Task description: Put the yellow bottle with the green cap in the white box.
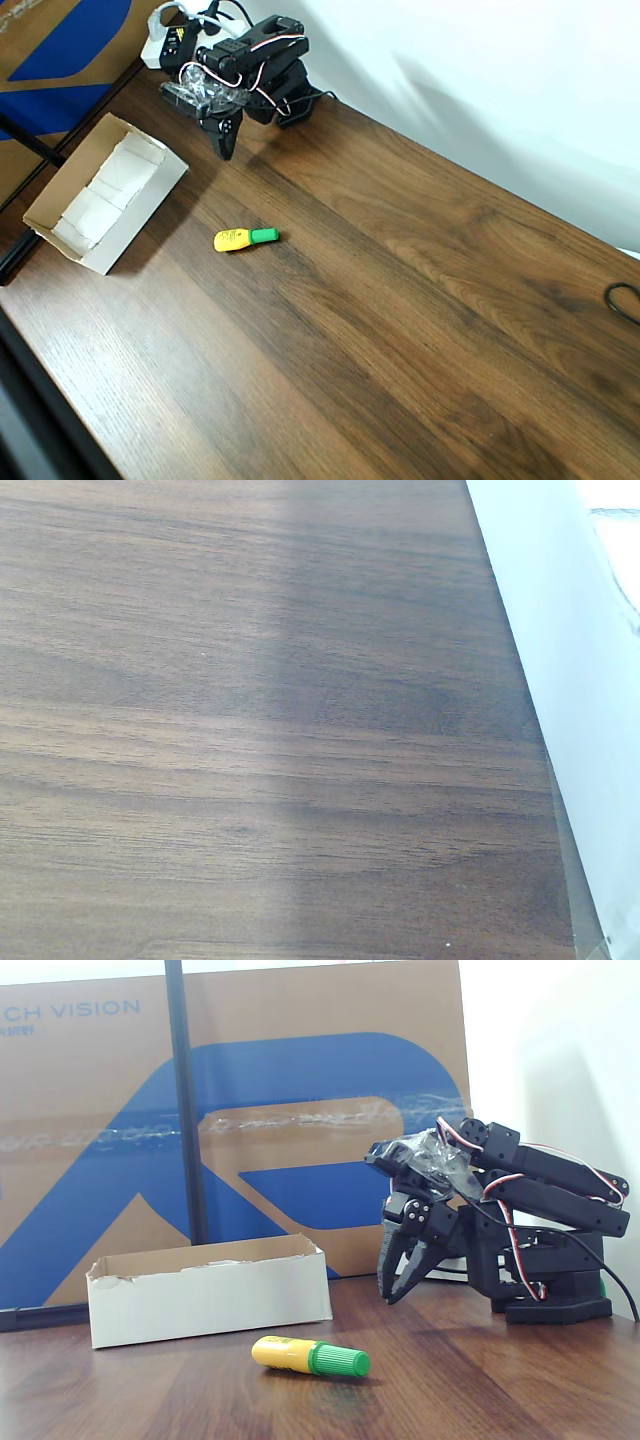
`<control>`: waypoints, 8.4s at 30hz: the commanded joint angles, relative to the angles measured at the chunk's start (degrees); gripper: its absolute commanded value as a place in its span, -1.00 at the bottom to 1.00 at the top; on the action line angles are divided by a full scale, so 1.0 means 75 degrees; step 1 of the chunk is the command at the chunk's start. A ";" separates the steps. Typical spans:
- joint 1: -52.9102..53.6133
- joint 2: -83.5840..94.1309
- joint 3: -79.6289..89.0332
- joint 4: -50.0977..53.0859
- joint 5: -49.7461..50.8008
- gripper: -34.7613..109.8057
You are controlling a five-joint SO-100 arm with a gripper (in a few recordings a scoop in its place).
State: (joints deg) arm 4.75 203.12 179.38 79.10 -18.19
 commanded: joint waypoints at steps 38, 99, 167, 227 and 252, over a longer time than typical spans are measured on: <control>-0.0691 -0.0996 -0.1301 0.0000 0.0914 -0.52; -0.4137 -1.4414 -1.0289 -0.4008 0.0832 -0.28; -0.4359 -1.5281 -0.8895 -0.4090 0.0586 -0.43; 0.2730 -1.0500 -1.0090 -0.1969 0.2859 -0.52; 0.3152 -1.5469 -1.5281 -0.1746 0.2637 -0.52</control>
State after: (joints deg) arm 29.53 86.92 70.58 64.95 1.14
